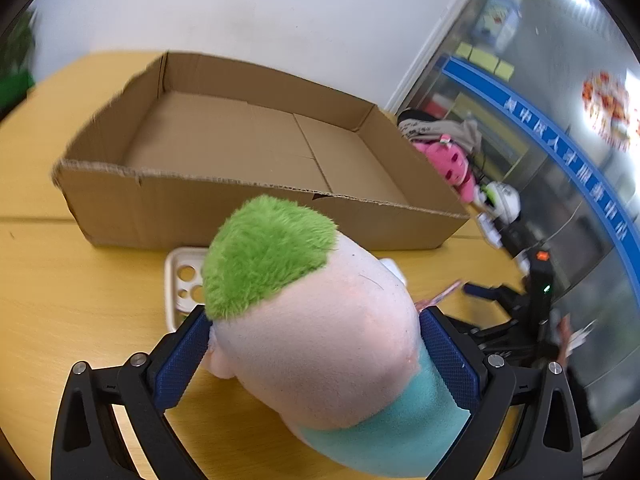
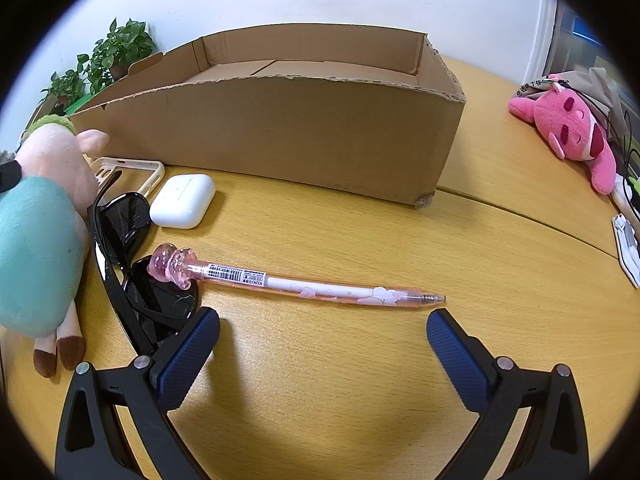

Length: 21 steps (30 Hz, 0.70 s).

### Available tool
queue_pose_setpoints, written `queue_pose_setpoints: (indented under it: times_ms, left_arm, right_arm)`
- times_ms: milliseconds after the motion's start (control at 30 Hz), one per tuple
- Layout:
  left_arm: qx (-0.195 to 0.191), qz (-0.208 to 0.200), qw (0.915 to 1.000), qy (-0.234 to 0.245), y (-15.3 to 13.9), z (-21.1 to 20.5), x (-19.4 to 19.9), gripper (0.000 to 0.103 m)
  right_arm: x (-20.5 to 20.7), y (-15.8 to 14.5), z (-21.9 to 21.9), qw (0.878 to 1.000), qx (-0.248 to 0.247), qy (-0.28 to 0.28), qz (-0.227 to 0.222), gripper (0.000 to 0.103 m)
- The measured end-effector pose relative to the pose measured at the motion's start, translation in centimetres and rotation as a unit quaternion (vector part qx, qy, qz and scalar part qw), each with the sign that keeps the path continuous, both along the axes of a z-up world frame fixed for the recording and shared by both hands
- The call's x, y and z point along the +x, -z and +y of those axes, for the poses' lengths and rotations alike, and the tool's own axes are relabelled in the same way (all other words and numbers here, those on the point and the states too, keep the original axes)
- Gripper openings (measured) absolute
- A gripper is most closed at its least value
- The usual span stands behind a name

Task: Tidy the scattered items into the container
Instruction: 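Close the left tool on the green-haired plush pig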

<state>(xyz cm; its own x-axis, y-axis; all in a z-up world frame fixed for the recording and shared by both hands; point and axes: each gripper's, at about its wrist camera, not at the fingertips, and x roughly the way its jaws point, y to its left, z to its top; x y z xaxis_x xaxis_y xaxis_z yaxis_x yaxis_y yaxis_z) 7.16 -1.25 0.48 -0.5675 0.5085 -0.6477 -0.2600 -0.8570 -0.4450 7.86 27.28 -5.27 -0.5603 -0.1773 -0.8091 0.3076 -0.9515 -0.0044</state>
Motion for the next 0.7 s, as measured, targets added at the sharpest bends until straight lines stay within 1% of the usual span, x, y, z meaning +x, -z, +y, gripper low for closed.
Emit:
queue_pose_setpoints:
  times_ms: [100, 167, 267, 300, 367, 467, 500, 567, 633, 667, 700]
  left_arm:
    - [0.015, -0.01, 0.9998, -0.001, 0.2, -0.5, 0.0, 0.1]
    - [0.019, -0.014, 0.9997, 0.001, 0.3, -0.6, -0.1, 0.099]
    - [0.022, -0.017, 0.9996, 0.005, 0.3, -0.7, -0.1, 0.099]
    - [0.024, -0.017, 0.9996, 0.006, 0.4, -1.0, 0.0, 0.099]
    - [0.028, -0.017, 0.9995, 0.008, 0.5, -1.2, 0.0, 0.099]
    - [0.029, -0.016, 0.9994, 0.011, 0.6, -1.3, 0.0, 0.099]
    - [0.028, -0.016, 0.9994, 0.011, 0.6, -1.3, 0.0, 0.099]
    - [0.026, -0.015, 0.9995, 0.01, 0.6, -1.2, 0.1, 0.099]
    - [0.024, -0.014, 0.9996, 0.009, 0.6, -1.1, 0.2, 0.099]
    - [0.023, -0.014, 0.9996, 0.009, 0.5, -1.0, 0.2, 0.099]
    - [0.021, -0.015, 0.9996, 0.008, 0.5, -0.8, 0.2, 0.099]
  right_arm:
    - [0.0, 0.1, 0.1, 1.0, 0.001, 0.004, 0.0, 0.103]
    - [0.2, 0.1, 0.3, 1.0, 0.002, 0.011, 0.001, 0.103]
    - [0.7, -0.1, 1.7, 0.999, 0.008, 0.037, -0.008, 0.102]
    - [1.2, -0.4, 2.6, 0.998, 0.021, 0.052, -0.006, 0.102]
    - [2.1, -1.4, 4.0, 0.997, 0.041, 0.071, 0.008, 0.102]
    - [4.0, -4.6, 5.8, 0.993, 0.066, 0.092, 0.045, 0.102]
    - [4.8, -6.2, 5.8, 0.992, 0.061, 0.088, 0.062, 0.102]
    - [5.6, -8.2, 4.9, 0.995, 0.029, 0.062, 0.076, 0.102]
    - [6.3, -9.5, 1.6, 0.996, -0.028, 0.004, 0.083, 0.102]
    - [6.5, -9.7, -0.1, 0.995, -0.049, -0.024, 0.082, 0.102]
    - [6.9, -9.4, -3.4, 0.992, -0.069, -0.072, 0.077, 0.102]
